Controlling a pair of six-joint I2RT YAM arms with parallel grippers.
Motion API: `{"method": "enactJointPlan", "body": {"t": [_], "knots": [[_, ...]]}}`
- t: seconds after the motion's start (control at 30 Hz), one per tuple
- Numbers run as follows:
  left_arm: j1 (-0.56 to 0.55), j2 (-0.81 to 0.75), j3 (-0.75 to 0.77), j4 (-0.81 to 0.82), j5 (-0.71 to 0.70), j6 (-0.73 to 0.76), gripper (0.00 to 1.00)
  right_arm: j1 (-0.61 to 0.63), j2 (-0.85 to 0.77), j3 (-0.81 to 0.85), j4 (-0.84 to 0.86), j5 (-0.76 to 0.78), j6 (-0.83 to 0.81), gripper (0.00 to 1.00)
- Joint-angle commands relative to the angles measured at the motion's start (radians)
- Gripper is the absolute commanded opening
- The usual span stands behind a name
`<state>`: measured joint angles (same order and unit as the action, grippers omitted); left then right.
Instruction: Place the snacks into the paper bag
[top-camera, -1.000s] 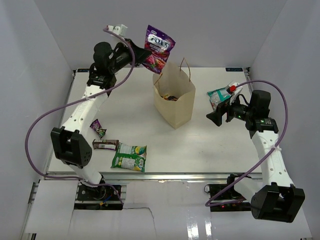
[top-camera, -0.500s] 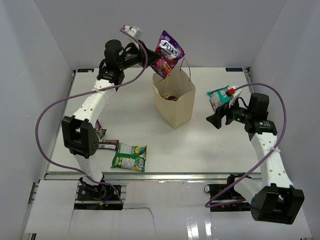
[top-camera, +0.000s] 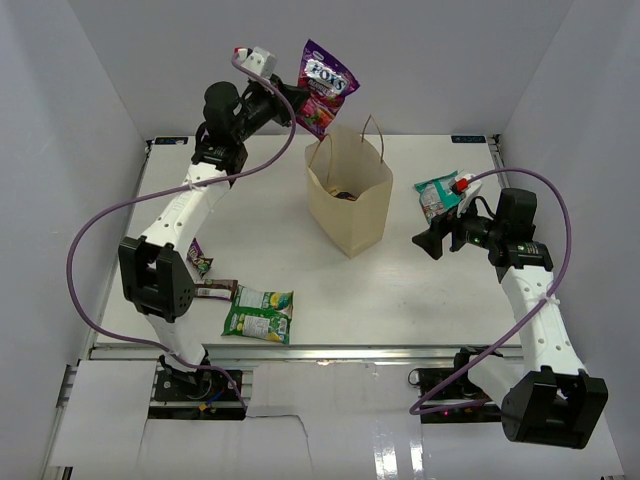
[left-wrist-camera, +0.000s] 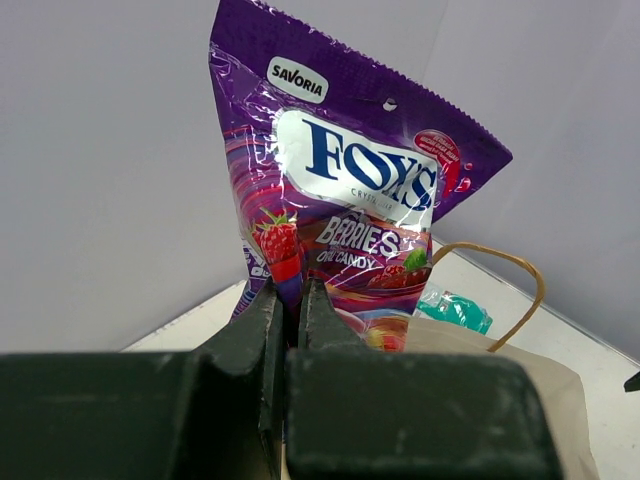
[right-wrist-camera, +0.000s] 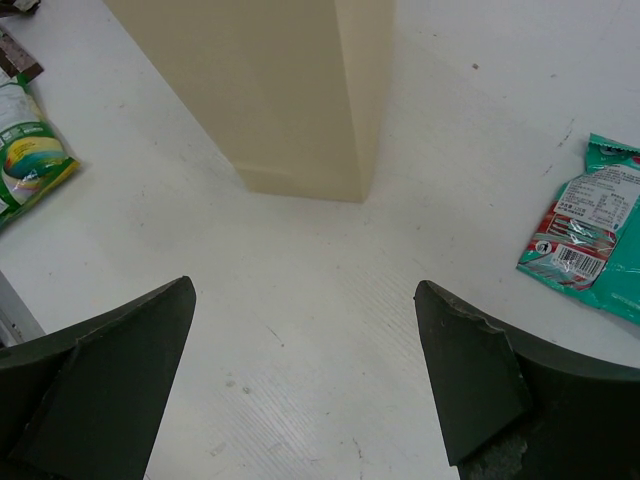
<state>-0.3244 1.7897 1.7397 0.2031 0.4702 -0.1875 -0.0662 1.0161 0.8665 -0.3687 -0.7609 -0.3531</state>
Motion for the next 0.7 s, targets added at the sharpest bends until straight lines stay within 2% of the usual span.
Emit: {"method": "enactJointPlan", "body": {"t": [0.0, 0.17, 0.3, 0.43, 0.67], "knots": [[-0.002, -0.076, -0.015, 0.074, -0.002, 0.016, 0.04, -0.006, -0.008, -0.006, 0.016, 0.002, -0.020, 0.96], [-0.002, -0.088, -0.014, 0.091, 0.001, 0.028, 0.04, -0.004, -0.010, -0.011, 0.016, 0.005, -0.020, 0.96], [-0.001, -0.134, -0.015, 0.087, 0.007, 0.101, 0.01, -0.006, -0.011, -0.014, 0.016, 0.006, -0.018, 0.96], [-0.001, -0.196, -0.061, 0.084, -0.054, 0.180, 0.00, -0.006, -0.008, -0.017, 0.017, 0.002, -0.020, 0.96], [-0.001, -0.145, -0.074, 0.101, 0.001, 0.108, 0.00, -0.006, -0.007, -0.015, 0.020, 0.002, -0.020, 0.96]]}}
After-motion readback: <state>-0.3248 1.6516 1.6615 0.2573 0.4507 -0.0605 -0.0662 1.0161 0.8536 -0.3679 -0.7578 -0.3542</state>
